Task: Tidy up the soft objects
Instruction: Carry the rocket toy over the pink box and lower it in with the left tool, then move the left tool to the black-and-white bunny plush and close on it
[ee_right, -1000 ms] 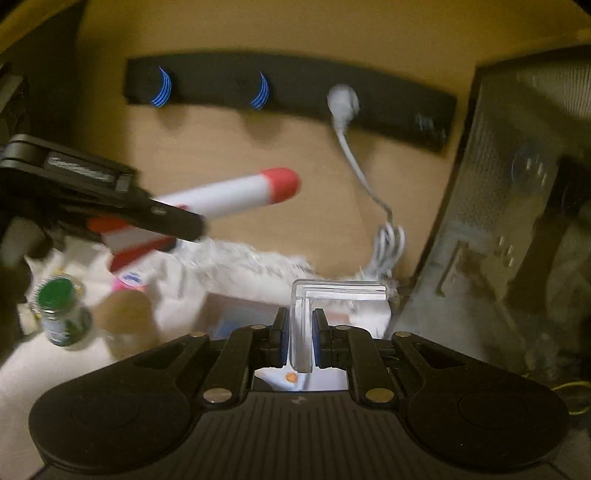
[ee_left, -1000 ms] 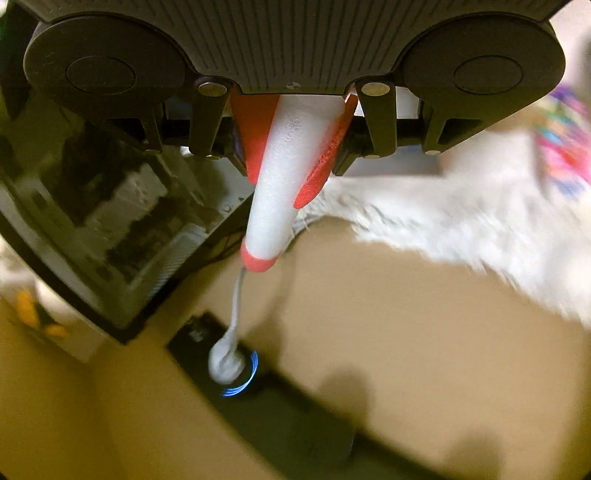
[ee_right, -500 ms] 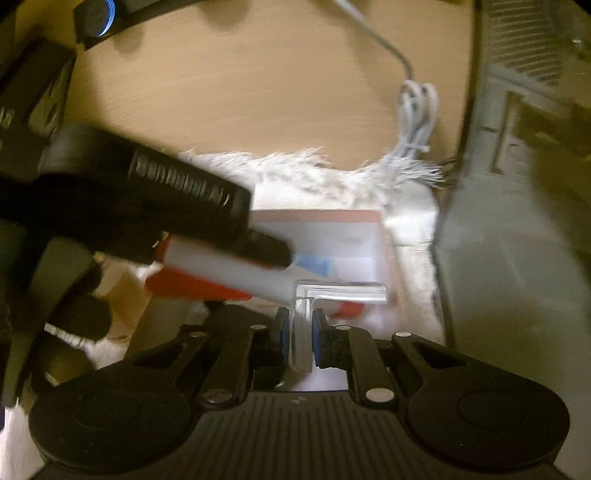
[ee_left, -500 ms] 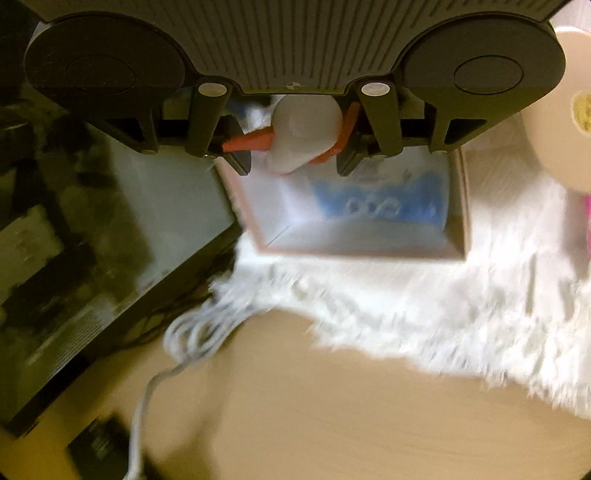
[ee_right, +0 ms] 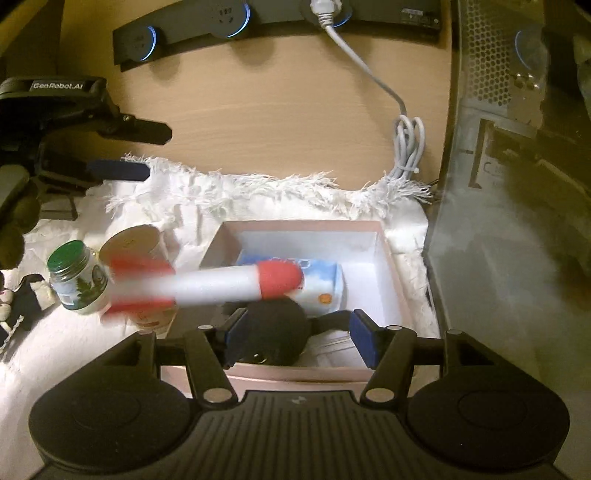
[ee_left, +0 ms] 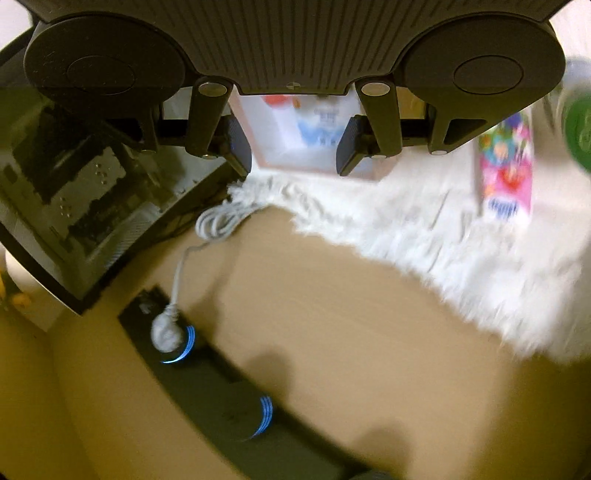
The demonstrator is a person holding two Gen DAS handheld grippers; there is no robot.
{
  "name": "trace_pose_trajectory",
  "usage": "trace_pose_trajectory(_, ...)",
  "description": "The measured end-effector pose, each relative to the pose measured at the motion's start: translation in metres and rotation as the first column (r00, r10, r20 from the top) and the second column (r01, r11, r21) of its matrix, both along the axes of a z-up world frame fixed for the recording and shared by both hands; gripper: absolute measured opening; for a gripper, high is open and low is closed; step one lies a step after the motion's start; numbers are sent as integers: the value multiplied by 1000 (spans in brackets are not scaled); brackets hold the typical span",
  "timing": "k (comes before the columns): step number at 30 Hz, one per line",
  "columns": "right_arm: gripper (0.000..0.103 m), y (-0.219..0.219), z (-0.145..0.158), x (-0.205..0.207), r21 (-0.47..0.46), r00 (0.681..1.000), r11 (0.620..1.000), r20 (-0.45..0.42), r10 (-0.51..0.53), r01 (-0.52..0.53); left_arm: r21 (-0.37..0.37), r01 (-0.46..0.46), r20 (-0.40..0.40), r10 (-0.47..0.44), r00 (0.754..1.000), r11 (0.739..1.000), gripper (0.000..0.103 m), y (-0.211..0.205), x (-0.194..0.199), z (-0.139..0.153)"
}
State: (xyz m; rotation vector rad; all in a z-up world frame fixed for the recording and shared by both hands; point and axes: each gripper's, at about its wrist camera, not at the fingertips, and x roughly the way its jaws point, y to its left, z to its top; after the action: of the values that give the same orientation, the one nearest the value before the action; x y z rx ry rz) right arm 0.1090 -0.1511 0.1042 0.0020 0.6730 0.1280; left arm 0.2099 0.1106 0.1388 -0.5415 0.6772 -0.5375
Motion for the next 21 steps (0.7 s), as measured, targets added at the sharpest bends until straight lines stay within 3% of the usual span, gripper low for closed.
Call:
trace_pose_trajectory(3, 60, 14, -1, 3, -31, 1000, 999, -1, 12, -12, -8, -5, 12, 5, 1000, 1000, 55, 9, -8, 4)
trace_pose_trajectory(7, 61, 31, 6, 4, 16, 998, 998, 8, 63, -63, 47, -13, 45, 11, 999, 999, 55, 25, -36, 9)
trace_pose_trajectory(10, 62, 41, 11, 11, 106, 999, 993, 0, 54, -54, 88, -36, 39, 32, 999, 995, 55, 37, -64, 1)
trace_pose_trajectory(14, 62, 47, 16, 46, 226, 999, 973, -34, -40, 47, 135, -55, 6, 54, 999, 989, 55, 46, -102, -20)
trace_pose_trajectory(17, 61, 43, 9, 87, 313, 986, 940, -138, -94, 133, 133, -34, -61, 43, 997, 990, 55, 52, -122, -41)
trace_pose_trajectory(19, 61, 38, -8, 118, 365, 952, 910, -295, -86, 195, 128, -29, -92, 41, 995, 991, 55, 56, -133, -50)
trace_pose_trajectory(20, 57, 37, -18, 130, 386, 926, 897, -373, -60, 214, 128, -29, -102, 43, 994, 991, 55, 60, -137, -53)
trace_pose_trajectory(21, 42, 35, -29, 139, 414, 899, 881, -436, -28, 228, 131, -32, -108, 46, 993, 991, 55, 63, -141, -54)
